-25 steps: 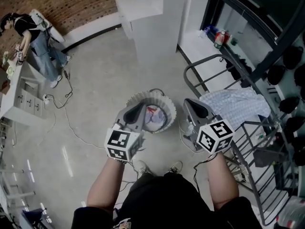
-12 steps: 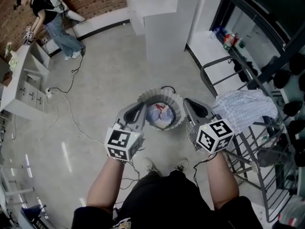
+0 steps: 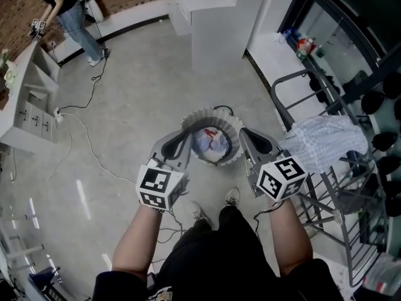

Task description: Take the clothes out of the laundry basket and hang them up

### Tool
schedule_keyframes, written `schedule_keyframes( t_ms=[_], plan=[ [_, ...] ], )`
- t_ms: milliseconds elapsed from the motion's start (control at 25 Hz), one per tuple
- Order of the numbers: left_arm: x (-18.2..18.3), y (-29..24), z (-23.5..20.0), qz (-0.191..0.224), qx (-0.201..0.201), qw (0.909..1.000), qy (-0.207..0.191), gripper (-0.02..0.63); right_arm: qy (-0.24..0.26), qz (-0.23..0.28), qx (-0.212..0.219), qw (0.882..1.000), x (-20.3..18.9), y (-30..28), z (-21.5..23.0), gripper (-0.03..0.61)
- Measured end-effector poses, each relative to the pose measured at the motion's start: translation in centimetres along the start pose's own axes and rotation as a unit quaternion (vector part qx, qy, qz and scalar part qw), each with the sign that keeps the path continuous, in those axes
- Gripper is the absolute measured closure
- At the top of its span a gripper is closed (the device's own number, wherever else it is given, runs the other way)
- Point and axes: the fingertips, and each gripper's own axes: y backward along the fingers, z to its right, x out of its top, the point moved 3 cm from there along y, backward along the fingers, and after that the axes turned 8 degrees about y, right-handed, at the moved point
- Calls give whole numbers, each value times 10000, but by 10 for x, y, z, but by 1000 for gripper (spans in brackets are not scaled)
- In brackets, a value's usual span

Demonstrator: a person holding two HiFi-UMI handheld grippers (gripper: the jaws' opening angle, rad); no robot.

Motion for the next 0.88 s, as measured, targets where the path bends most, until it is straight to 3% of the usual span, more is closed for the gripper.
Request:
schedule_keyframes(
  t_ms=[400,680,800,880],
  plan=[
    [-22,-49,-11,-369,186,9989,203,603,-136,-83,342,9993,-14,-44,39,571],
    [-24,-105,-17,-552,443,9970,298,600,-256,-55,631,9977,-17,-84,91,569],
    [-30,-129,-21,-643,536,9958,383,553,-284,-111,718,9970,-21,-101,110,567],
    [-35,-144,-24,-716,596,9948,400,506,-292,-179,802,9962,-27,-112,121,482]
  ],
)
